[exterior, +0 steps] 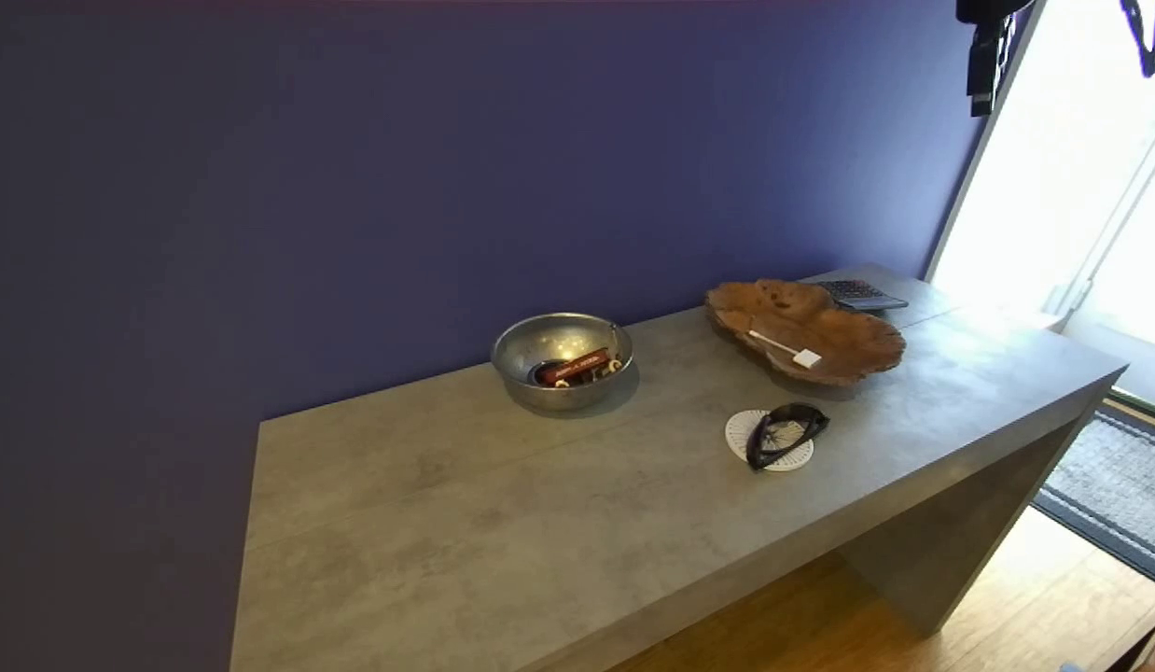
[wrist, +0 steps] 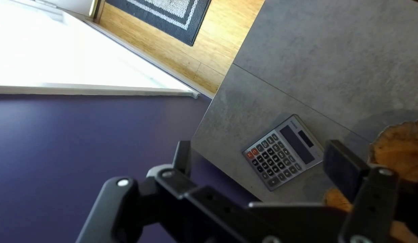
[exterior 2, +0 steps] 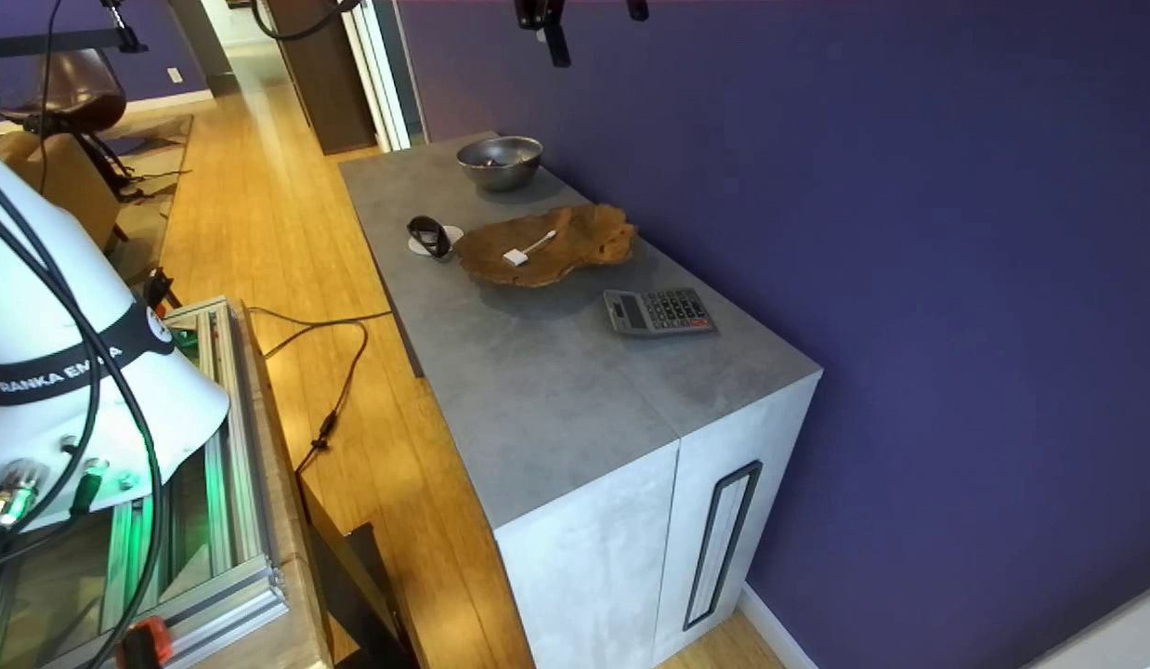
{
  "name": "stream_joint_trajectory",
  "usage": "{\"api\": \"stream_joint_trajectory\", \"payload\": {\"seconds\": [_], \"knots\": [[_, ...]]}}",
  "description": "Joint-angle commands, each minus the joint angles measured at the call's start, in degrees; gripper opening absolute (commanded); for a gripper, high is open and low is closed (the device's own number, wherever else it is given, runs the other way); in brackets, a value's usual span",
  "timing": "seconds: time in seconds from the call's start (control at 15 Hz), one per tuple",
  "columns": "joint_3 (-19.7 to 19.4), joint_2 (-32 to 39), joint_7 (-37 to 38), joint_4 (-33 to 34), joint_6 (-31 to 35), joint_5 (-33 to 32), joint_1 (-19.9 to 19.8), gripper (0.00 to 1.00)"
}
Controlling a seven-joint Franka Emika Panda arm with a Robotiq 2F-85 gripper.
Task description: Remove the adaptor cable from the wooden tray
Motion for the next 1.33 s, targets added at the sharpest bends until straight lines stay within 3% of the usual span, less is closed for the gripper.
{"api": "stream_joint_trajectory", "payload": {"seconds": [0.0,0.2,0.4,0.6,0.93,1.07,1.13,1.2,1.27], "knots": [[-0.8,0.0,0.0,0.1,-0.2,0.0,0.9,1.00],[-0.8,0.0,-0.2,0.1,-0.2,-0.1,0.9,1.00],[-0.8,0.1,5.8,-1.0,-4.3,8.1,1.0,1.00],[-1.2,-2.9,9.4,-7.3,-5.1,15.7,1.0,1.00],[1.0,-4.4,13.1,-18.2,7.5,32.4,4.4,1.00],[3.1,-4.5,16.8,-20.5,15.3,32.6,6.4,1.00],[4.7,-3.8,18.6,-20.4,16.3,28.5,7.4,1.00],[2.7,-1.9,15.3,-18.0,13.0,30.5,6.2,1.00],[3.5,-1.8,16.3,-18.4,13.7,30.3,7.0,1.00]]}}
